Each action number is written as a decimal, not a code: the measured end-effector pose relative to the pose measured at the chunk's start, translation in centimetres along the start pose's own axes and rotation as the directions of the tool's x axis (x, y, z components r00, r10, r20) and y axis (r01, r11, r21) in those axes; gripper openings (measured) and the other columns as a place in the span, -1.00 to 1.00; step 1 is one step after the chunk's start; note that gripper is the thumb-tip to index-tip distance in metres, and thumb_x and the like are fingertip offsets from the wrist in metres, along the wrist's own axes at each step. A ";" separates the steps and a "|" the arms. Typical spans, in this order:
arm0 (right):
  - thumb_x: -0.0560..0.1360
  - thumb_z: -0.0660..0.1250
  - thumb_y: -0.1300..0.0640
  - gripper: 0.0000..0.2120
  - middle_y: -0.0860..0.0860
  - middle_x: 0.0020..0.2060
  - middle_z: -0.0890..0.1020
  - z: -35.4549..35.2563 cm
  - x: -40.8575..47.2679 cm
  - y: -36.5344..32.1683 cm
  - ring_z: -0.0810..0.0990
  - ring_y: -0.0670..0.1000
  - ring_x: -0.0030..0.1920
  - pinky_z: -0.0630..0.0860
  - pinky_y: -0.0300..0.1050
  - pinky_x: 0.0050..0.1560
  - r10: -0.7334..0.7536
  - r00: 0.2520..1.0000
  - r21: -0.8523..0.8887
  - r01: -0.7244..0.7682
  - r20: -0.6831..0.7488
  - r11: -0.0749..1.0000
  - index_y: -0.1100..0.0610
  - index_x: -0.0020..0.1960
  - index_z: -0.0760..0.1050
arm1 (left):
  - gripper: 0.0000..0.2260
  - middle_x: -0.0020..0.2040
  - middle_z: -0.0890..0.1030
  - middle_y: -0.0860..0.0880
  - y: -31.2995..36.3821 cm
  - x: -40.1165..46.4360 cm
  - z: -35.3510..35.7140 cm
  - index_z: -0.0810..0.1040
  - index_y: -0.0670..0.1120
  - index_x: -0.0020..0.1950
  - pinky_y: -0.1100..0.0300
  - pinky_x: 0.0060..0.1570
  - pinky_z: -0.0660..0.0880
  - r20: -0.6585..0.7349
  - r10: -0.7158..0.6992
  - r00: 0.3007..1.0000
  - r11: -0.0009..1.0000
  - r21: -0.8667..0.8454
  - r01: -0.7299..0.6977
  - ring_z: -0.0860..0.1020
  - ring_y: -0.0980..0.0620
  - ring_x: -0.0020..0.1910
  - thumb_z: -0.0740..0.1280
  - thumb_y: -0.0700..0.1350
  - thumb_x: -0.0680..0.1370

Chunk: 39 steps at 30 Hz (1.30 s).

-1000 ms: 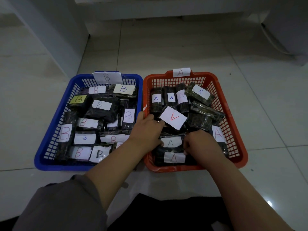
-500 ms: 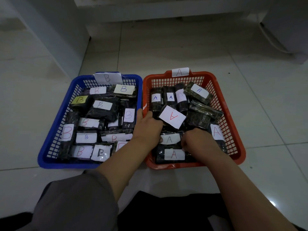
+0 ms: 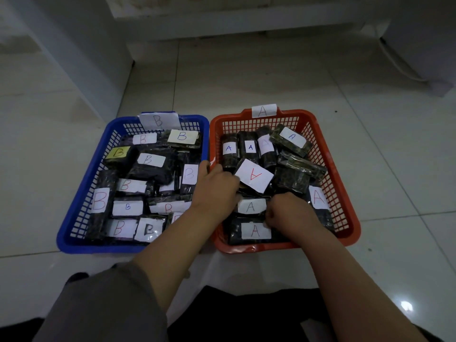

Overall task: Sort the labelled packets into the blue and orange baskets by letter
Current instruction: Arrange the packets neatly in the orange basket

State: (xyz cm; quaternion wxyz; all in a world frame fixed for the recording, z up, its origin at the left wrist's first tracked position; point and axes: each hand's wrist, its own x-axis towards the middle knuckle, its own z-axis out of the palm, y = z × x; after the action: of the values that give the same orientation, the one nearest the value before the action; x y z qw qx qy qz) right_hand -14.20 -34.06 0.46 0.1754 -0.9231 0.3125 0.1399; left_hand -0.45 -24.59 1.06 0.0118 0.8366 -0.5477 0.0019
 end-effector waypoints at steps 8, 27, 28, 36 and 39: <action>0.43 0.43 0.14 -0.91 -0.10 -0.30 0.58 -3.1 -1.7 3.0 0.56 -0.10 -0.28 0.39 -0.31 -0.28 0.291 0.837 0.566 0.026 -0.463 0.824 0.04 -0.07 0.60 | -0.33 0.30 0.34 -0.06 2.3 2.5 0.8 0.33 -0.01 0.35 0.09 0.16 0.34 0.003 -0.189 0.982 0.908 -0.381 0.176 0.30 -0.07 0.27 0.36 0.32 0.37; 0.36 0.44 -0.05 -0.61 -0.04 0.05 0.59 -1.6 0.7 4.3 0.53 0.02 0.07 0.47 -0.06 0.08 0.208 0.859 0.402 -0.003 -0.467 0.916 0.05 0.14 0.56 | -0.03 0.53 0.11 0.02 -0.4 1.8 -1.1 -0.21 0.32 0.47 0.03 0.33 0.36 0.463 0.285 0.839 0.812 -0.582 0.046 0.28 -0.01 0.39 0.39 -0.31 0.44; 0.39 0.42 -0.01 -0.68 -0.07 -0.04 0.59 -1.9 0.4 4.2 0.53 -0.03 -0.02 0.47 -0.20 -0.04 0.270 0.845 0.538 0.025 -0.461 0.843 0.07 0.10 0.58 | -0.02 0.53 0.12 -0.01 -0.4 1.8 -1.0 -0.28 0.40 0.41 0.00 0.26 0.43 0.502 0.303 0.810 0.836 -0.548 0.027 0.36 -0.03 0.34 0.35 -0.32 0.47; 0.48 0.30 0.21 -0.87 -0.05 -0.14 0.63 -3.0 -1.3 6.1 0.57 -0.13 -0.19 0.51 -0.18 -0.20 0.526 0.829 0.949 0.019 -0.191 0.314 0.06 -0.03 0.57 | -0.18 0.49 0.18 -0.04 1.9 -0.1 0.1 -0.13 0.03 0.55 0.09 0.34 0.22 0.288 0.086 0.954 0.880 -0.470 0.063 0.17 -0.05 0.44 0.33 0.14 0.50; 0.47 0.29 0.20 -0.87 -0.01 -0.09 0.64 -3.0 -1.3 6.3 0.57 -0.09 -0.19 0.45 -0.20 -0.28 0.516 0.829 0.927 0.008 -0.215 0.375 0.05 -0.04 0.57 | -0.19 0.42 0.29 -0.11 2.3 -0.6 1.3 -0.06 -0.05 0.55 0.09 0.30 0.31 0.264 0.010 0.965 0.896 -0.431 0.108 0.30 -0.07 0.36 0.37 0.08 0.48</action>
State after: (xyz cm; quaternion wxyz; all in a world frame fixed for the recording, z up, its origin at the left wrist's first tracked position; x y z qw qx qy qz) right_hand -18.69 -39.27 2.14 0.5348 -0.6213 0.5133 -0.2539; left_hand -2.80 -25.04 -0.23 0.1297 0.8186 -0.5090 -0.2321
